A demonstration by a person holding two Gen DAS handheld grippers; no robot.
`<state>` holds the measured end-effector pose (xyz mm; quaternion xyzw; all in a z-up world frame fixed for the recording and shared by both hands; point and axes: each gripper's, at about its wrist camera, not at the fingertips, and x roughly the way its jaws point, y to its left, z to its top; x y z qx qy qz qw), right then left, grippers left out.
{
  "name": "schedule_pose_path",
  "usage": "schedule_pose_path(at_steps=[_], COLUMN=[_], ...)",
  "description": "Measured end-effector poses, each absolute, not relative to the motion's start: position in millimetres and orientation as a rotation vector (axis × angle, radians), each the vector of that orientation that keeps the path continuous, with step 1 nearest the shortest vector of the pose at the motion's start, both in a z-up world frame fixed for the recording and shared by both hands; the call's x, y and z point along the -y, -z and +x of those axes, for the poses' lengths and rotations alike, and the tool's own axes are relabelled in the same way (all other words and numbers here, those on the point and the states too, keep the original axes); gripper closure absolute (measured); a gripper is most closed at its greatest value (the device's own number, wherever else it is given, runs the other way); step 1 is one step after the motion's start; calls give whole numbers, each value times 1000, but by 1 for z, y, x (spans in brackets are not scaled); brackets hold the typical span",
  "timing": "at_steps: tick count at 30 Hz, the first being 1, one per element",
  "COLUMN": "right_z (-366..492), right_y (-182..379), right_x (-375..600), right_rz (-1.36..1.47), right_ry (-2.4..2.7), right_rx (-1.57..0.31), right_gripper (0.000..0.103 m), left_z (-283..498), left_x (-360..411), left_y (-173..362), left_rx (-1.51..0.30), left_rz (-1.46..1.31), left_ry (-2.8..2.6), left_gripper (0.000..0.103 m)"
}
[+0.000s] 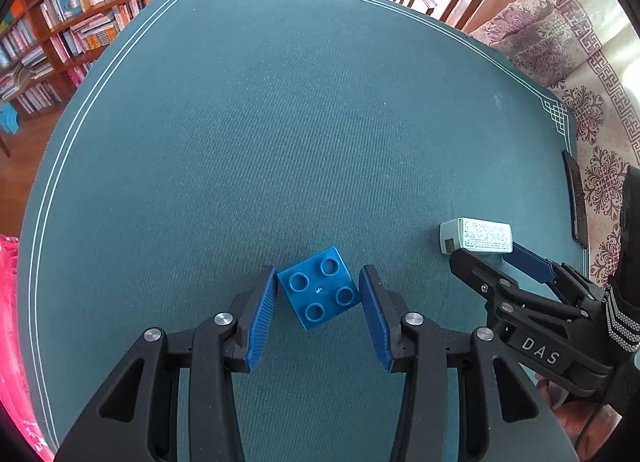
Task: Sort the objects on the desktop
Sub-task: 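Grasp the blue Lego brick with the left gripper while the right gripper grasps the pale blue box, then carry the blue brick and pale blue box over the tin box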
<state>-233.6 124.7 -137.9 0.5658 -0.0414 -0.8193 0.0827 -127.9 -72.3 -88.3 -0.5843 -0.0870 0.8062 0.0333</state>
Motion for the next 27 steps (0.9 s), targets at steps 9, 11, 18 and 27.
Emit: schedule_pose_path(at_steps=[9, 11, 18, 27], right_z=[-247, -247, -228, -162], right_y=[142, 143, 142, 128], right_x=[-101, -99, -108, -147], right_rz=[1705, 1708, 1724, 1734], right_ry=[2503, 2522, 2517, 2505], right_rx=[6, -27, -56, 49], right_gripper=[20, 23, 34, 34], left_z=[-113, -110, -105, -72], left_x=[85, 84, 71, 33], left_y=[83, 81, 77, 60], left_rx=[270, 263, 255, 186], left_rz=[-1792, -1789, -1780, -1746], left_ry=[-2480, -2478, -2478, -2467], left_gripper=[57, 57, 57, 57])
